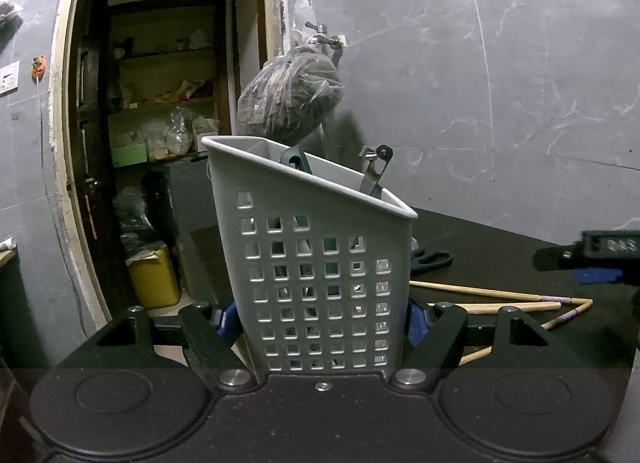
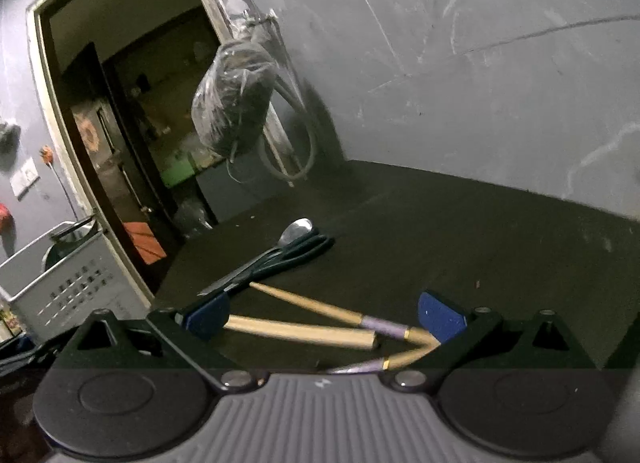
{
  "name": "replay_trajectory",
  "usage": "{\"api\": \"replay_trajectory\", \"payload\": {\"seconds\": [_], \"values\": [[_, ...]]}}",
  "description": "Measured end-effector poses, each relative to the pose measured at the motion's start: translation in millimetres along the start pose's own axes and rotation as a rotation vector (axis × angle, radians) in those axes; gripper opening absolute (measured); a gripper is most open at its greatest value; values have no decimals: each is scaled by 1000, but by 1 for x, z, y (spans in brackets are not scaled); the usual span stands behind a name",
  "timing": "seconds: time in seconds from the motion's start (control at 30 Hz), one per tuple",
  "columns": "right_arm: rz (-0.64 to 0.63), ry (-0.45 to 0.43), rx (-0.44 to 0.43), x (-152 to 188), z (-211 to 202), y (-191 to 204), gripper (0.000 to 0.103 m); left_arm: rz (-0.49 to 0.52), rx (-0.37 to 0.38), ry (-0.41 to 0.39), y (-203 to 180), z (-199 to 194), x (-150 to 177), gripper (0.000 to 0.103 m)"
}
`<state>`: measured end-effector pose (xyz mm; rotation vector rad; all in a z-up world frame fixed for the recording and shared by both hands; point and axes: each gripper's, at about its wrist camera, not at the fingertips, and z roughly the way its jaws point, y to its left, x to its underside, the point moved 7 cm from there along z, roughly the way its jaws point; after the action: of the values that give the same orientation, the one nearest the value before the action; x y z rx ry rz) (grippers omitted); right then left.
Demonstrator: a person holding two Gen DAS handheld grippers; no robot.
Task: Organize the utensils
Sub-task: 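Move the right tool down to the pile toward a silver spoon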
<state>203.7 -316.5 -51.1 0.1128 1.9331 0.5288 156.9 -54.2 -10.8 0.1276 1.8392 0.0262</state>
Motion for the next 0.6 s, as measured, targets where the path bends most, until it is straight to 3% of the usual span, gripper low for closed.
{"api": "replay_trajectory", "payload": {"seconds": [0.13, 0.23, 0.5, 0.6], "values": [[-37, 107, 22, -14, 28, 4, 103, -1, 7, -7, 1, 1, 2, 77], [-68, 160, -8, -16, 44, 15, 103, -11, 10, -16, 3, 1, 4, 77], [-338, 180, -34, -56, 110, 60, 103, -15, 21, -16, 6, -2, 5, 77], [-364, 245, -25, -60, 148, 67, 103, -14, 18, -12, 6, -2, 5, 77]]}}
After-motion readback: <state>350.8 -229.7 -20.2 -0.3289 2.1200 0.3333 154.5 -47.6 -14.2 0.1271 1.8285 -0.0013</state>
